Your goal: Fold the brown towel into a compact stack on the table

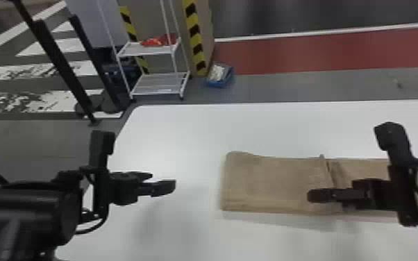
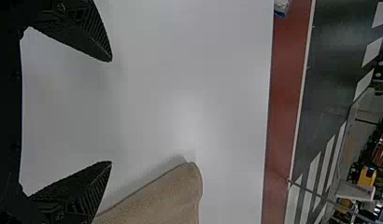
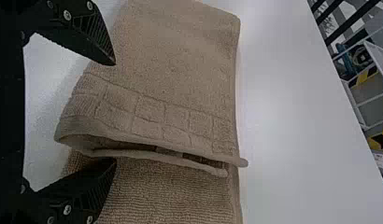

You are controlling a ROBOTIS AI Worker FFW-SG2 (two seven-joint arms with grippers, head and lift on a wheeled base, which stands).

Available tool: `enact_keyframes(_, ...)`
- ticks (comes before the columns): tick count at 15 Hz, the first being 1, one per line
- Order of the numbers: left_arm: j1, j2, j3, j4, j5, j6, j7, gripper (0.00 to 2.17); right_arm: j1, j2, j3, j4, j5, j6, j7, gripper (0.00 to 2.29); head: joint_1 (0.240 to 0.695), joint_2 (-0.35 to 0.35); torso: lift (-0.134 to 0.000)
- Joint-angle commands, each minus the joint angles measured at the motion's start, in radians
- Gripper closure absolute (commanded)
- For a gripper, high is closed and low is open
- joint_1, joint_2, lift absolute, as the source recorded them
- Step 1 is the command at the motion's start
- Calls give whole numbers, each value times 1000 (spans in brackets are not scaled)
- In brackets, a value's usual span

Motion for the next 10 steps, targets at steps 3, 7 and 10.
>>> enact_keyframes(3, 12, -1, 3, -4, 0, 0, 0, 107, -25, 1, 41, 25, 13, -9, -1, 535, 695, 247, -124)
enact_keyframes(7, 13, 3, 11, 1, 2, -3, -6, 107, -20, 1, 20, 21, 1, -9, 12, 1025, 695, 257, -124)
enact_keyframes(10, 13, 3, 11, 1, 2, -3, -9, 107, -19, 1, -6, -14, -17, -3, 13, 1204, 695, 257, -124)
